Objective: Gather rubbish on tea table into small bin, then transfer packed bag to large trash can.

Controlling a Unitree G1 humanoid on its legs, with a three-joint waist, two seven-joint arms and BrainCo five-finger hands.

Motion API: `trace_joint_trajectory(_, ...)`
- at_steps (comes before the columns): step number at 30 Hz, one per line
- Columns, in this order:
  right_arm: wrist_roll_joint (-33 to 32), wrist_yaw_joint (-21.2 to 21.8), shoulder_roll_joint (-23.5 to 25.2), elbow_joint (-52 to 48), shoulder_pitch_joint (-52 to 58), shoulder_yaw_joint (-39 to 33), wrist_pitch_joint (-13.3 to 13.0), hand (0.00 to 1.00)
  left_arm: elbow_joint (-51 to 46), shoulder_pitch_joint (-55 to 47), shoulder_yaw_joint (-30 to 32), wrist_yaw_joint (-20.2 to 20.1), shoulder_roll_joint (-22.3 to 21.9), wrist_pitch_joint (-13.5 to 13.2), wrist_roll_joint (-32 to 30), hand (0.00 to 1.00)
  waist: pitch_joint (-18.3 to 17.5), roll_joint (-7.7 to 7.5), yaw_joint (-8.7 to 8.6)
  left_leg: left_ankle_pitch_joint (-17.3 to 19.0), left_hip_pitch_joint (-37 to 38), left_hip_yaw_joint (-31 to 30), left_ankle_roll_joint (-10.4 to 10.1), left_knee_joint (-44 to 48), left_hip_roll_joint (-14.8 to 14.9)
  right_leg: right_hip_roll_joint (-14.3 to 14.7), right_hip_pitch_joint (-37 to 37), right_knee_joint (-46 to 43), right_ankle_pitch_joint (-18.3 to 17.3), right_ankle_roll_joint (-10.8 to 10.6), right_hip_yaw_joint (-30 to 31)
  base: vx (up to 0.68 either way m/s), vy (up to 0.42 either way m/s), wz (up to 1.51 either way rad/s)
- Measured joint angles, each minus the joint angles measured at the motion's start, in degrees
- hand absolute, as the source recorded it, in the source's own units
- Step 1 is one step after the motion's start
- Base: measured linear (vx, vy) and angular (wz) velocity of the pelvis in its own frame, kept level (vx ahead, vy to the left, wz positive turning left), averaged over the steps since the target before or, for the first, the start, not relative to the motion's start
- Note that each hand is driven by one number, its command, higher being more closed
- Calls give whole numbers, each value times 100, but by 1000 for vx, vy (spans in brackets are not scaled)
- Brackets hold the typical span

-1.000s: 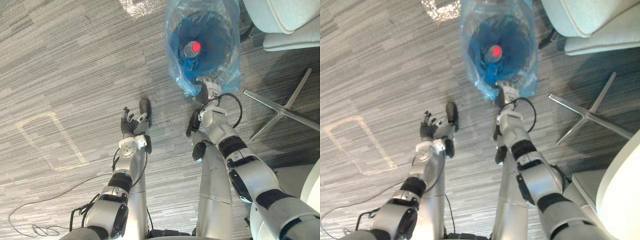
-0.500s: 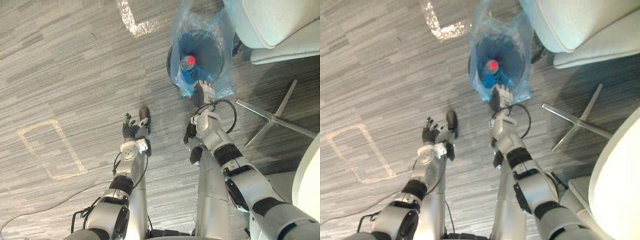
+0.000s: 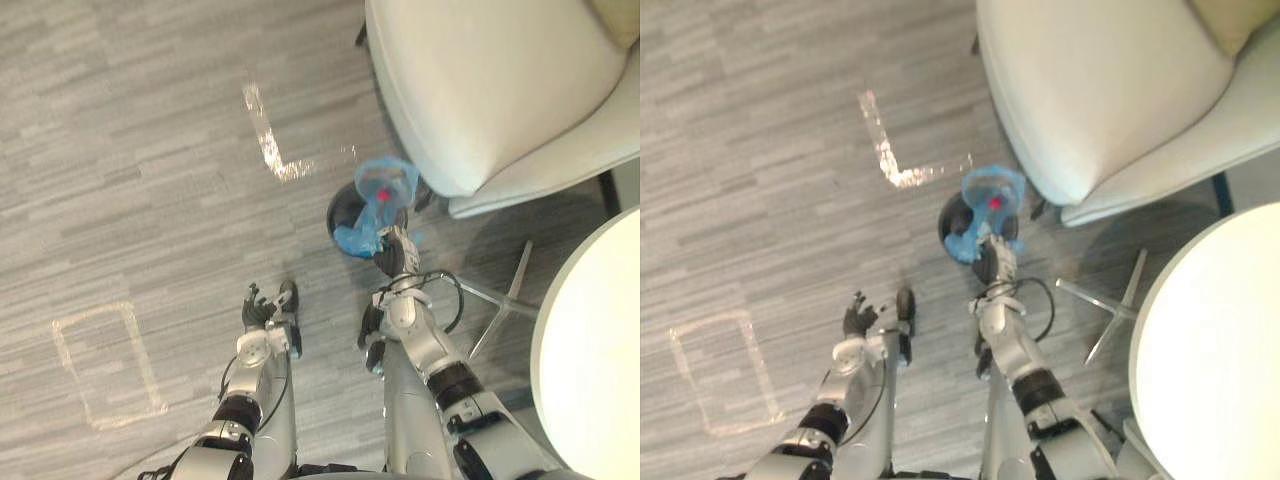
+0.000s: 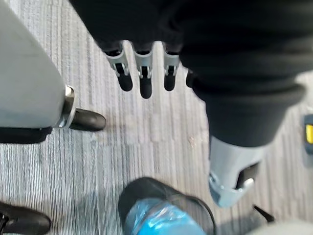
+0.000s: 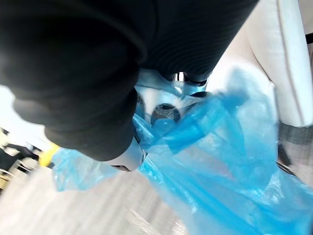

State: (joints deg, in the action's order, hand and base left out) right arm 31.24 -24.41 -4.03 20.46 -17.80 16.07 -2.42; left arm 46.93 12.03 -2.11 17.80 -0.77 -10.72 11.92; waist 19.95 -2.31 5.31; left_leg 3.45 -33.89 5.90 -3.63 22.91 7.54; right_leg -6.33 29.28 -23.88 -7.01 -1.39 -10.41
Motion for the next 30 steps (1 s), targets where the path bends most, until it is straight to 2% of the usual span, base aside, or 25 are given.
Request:
trace_joint_trajectory(2, -11, 145, 148, -251, 386, 68, -74, 100, 155, -248, -182, -97, 33, 40, -202, 0, -284, -133, -38, -25, 459, 27, -37, -317, -32, 17, -455, 335, 28, -38, -15, 110, -24, 2)
trace_joint_trajectory(3, -14, 169, 167, -290, 440, 86, -87, 100, 185, -278, -214, -111, 39, 44, -231, 0, -320, -147, -43, -29, 515, 29, -43, -362, -34, 24, -514, 380, 34, -45, -15, 117, -23, -2)
trace_joint_trajectory(5, -25, 342, 177, -409, 748, 278, -218, 100, 441, -481, -467, -184, 137, 98, -417, 0, -621, -240, -90, -156, 917, 47, -93, -739, -88, 47, -906, 789, 141, -83, -6, 126, -14, 0)
trace_joint_trajectory(9, -30, 607, 175, -391, 809, 396, -331, 100, 678, -602, -618, -233, 232, 158, -611, 0, -777, -240, -202, -349, 1440, 132, -88, -1304, -144, 110, -1406, 1426, 431, -146, 75, 112, 13, -9)
trace_joint_trajectory(15, -80, 908, 149, -538, 1114, 452, -414, 100, 723, -749, -717, -332, 523, 166, -935, 0, -1014, -239, -252, -566, 2112, 181, -100, -1914, -227, 145, -1942, 1829, 566, -185, 162, 34, 8, -7)
trace_joint_trajectory(19, -219, 1088, 143, -770, 1157, 570, -575, 100, 648, -828, -916, -335, 669, 164, -1197, 0, -1139, -228, -293, -910, 2589, 270, -84, -2598, -284, 171, -2107, 1989, 679, -193, 274, -47, 22, -12)
trace_joint_trajectory(22, -246, 1104, 117, -898, 1136, 568, -632, 100, 279, -898, -1087, -330, 689, 168, -1296, 0, -1159, -223, -315, -1059, 2739, 263, -53, -2882, -316, 172, -2145, 2042, 732, -213, 302, -65, 36, -2)
trace_joint_trajectory(25, -317, 1153, 95, -902, 1111, 630, -647, 100, -796, -1056, -1459, -313, 846, 149, -1382, 0, -1176, -217, -321, -1058, 2791, 255, -55, -2884, -351, 129, -2290, 2240, 815, -315, 314, -57, 55, 2)
trace_joint_trajectory(30, -541, 1256, -212, -1319, 1099, 961, -759, 100, -2206, -1174, -1764, -235, 974, 62, -1535, 0, -1300, -160, -312, -1031, 2799, 252, -21, -2916, -397, 110, -2327, 2329, 825, -324, 444, -18, 39, -1)
